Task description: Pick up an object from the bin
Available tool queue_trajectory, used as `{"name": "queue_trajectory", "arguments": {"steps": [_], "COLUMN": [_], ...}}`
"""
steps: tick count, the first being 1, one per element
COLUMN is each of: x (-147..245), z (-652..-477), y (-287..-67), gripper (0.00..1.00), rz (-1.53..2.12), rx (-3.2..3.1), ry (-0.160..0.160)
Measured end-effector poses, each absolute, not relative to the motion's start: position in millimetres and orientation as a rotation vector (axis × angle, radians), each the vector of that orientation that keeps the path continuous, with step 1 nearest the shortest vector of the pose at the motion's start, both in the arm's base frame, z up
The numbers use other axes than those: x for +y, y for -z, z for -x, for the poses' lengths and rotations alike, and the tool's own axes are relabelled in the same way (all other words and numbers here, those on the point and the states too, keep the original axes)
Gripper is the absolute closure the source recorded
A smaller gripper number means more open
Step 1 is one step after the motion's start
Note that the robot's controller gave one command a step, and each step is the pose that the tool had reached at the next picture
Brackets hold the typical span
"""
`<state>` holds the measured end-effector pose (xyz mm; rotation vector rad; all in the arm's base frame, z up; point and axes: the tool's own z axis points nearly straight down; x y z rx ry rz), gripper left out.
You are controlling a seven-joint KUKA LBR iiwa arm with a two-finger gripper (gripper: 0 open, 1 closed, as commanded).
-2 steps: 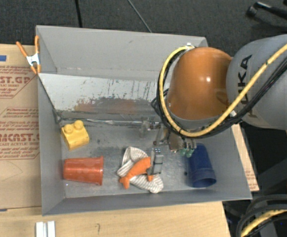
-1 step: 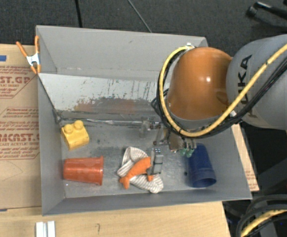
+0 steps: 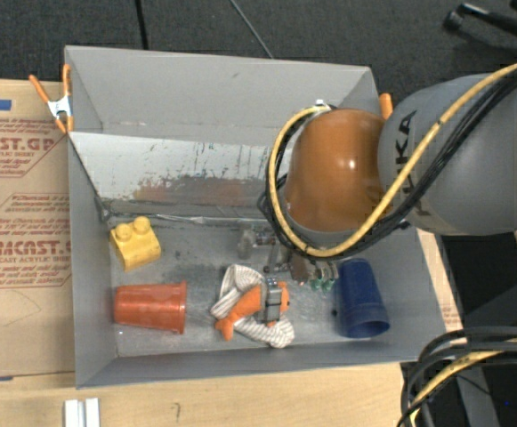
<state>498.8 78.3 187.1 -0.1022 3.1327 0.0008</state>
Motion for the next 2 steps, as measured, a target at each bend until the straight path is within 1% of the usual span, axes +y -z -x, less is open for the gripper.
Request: {"name": "queue_trajectory", "arguments": {"steps": [1,2], "x": [74,72], "z": [-496.3,-497.0], "y": [-138,-119], "gripper": [0.0,0.0], "rz": [-0.023,0.038], "rx": [3.14,3.143], "ry": [-0.002,0.001]}}
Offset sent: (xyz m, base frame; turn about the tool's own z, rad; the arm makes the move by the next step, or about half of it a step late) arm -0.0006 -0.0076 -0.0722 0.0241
